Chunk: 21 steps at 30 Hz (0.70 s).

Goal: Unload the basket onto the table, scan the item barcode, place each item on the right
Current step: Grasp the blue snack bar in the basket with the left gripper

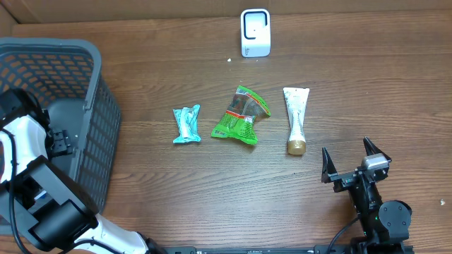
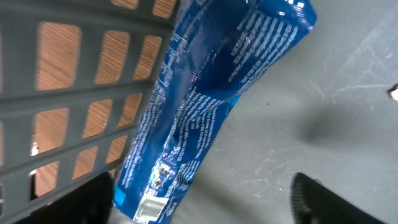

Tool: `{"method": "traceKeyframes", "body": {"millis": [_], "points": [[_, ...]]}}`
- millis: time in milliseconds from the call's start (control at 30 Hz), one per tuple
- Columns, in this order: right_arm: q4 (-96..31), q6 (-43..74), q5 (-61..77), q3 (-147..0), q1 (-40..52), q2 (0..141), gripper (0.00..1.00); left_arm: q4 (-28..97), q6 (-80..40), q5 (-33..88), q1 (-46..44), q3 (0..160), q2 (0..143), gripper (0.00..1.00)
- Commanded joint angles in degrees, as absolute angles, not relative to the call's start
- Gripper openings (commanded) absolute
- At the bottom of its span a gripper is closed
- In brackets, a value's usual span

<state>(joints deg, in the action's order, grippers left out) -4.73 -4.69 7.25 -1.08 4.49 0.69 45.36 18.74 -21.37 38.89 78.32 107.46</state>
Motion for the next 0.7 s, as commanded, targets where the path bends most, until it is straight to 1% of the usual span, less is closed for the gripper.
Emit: {"method": "traceKeyframes", "body": {"millis": [0,167,200,233,267,333,433,467,500,567,600,667], "points": [[-4.38,-4.75,7.4,-0.58,4.25,0.19,1.0,45.15,18.94,-16.64,39.77,77.71,109.3,0.72],[-4.38,-4.73,7.4,-0.58,4.25,0.19,1.0,44.1,17.56,-16.03,40.21,77.71,113.19,0.72],[-4.38,-4.73,7.38,-0.58,4.25,0.19,1.0,44.21,17.54,-16.32,40.21,77.71,113.78,0.68],[-4.38,-4.75,7.4,-0.58,4.25,0.19,1.0,44.49,17.08,-17.04,40.21,77.71,114.48,0.59],[-4.38,-4.73,7.4,-0.58,4.25,0.19,1.0,44.56,15.84,-18.04,40.21,77.71,115.07,0.55],[-4.38,-4.73,7.4,-0.58,4.25,0.19,1.0,44.47,12.93,-20.01,40.23,77.71,115.98,0.54],[-4.38,-4.73,7.4,-0.58,4.25,0.19,1.0,44.03,10.79,-19.75,40.21,77.71,116.95,0.54],[-4.38,-4.75,7.4,-0.58,4.25,0.19,1.0,43.94,10.09,-19.44,40.21,77.71,117.08,0.5],[-4.38,-4.73,7.4,-0.58,4.25,0.16,1.0,43.77,9.63,-19.38,40.18,77.71,117.12,0.4],[-4.38,-4.73,7.4,-0.58,4.25,0.19,1.0,43.72,9.17,-19.35,40.1,77.71,117.12,0.14],[-4.38,-4.73,7.4,-0.58,4.25,0.19,1.0,43.83,9.17,-19.46,40.07,77.71,117.12,0.05],[-4.38,-4.73,7.4,-0.58,4.25,0.19,1.0,44.49,10.22,-20.69,39.99,77.73,117.12,0.04]]}}
